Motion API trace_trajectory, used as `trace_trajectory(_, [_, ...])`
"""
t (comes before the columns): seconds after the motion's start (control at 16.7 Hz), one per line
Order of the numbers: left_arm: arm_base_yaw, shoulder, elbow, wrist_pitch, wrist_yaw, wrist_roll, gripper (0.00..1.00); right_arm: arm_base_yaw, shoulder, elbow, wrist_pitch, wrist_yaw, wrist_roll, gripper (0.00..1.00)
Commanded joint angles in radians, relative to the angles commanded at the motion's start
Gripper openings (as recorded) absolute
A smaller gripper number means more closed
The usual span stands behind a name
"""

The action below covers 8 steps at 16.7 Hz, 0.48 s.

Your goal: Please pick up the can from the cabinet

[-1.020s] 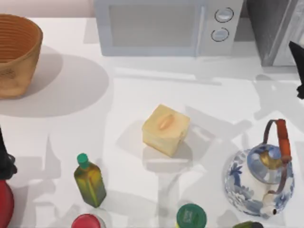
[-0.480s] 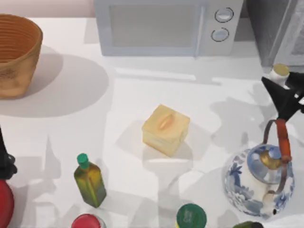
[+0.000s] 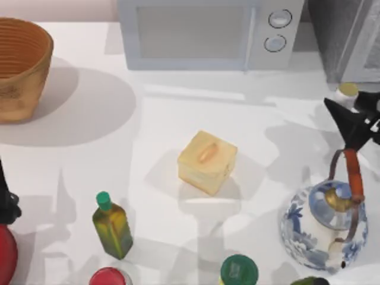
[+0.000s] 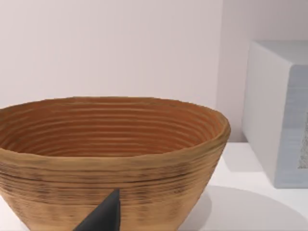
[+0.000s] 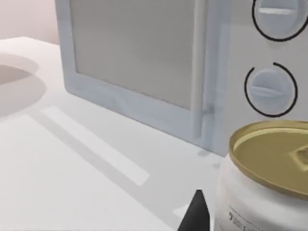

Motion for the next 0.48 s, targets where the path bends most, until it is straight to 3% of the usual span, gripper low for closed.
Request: trace_trajectory(0.48, [0.0, 0.0, 0.0, 0.0, 0.0, 0.0, 1.0, 0.039, 0.035, 0.064, -0.024, 0.044, -0.003, 0.0])
